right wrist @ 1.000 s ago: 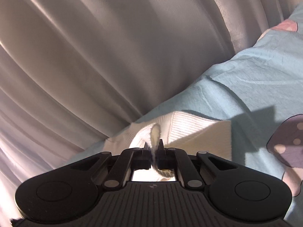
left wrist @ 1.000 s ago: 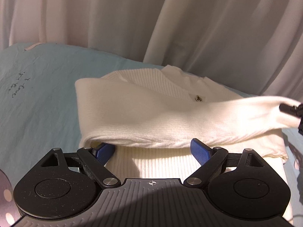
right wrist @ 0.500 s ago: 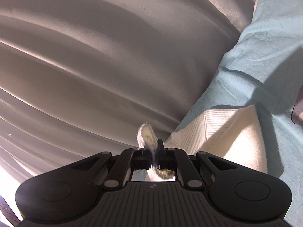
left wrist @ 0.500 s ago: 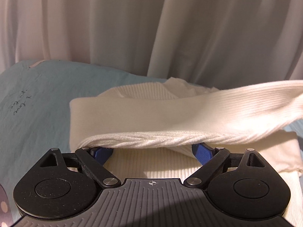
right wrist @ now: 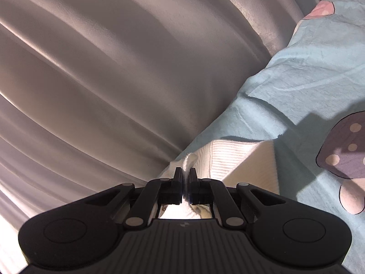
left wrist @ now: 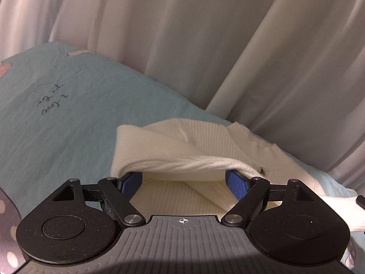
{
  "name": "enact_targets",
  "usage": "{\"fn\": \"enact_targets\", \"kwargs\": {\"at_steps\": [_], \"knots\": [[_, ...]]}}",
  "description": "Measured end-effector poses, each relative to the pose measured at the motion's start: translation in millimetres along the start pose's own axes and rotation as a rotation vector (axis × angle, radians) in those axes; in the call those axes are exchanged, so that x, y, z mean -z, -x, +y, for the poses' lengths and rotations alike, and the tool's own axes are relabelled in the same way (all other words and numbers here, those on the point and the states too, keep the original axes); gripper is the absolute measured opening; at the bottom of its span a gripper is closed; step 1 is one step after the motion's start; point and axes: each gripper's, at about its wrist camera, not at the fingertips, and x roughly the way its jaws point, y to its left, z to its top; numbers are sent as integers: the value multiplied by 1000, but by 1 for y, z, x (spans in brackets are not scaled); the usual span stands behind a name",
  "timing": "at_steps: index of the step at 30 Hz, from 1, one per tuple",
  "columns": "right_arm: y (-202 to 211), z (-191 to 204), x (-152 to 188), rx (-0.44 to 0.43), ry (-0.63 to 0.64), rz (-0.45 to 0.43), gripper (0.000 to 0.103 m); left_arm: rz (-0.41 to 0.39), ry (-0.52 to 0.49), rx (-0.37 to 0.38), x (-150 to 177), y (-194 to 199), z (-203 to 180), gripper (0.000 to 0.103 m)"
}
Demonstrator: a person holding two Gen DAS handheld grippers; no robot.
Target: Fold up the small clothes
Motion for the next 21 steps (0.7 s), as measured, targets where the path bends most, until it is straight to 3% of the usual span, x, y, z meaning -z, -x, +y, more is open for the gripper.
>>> {"fn": "enact_targets", "kwargs": {"at_steps": [4,6,9,12,16,21], "knots": [[0,5,-1,-4,45,-19,4,-62,5,5,0,5,-5,85],[-3,7,-1,11,74,-26,4,-57,-15,-7,1,-1,-8,86],[-9,4,2,63,96,1,4,13,-143,-89,10,-17,-19,89],[-10,-1,9,165,127,16,6,28,-252,-154,25,-19,-22,89],[10,-11,25,194,116,16,29,38,-245,-164,33,-13,-12,89],[20,-13,52,140,119,71,30,41,-230,-171,38,-10,-11,89]]}}
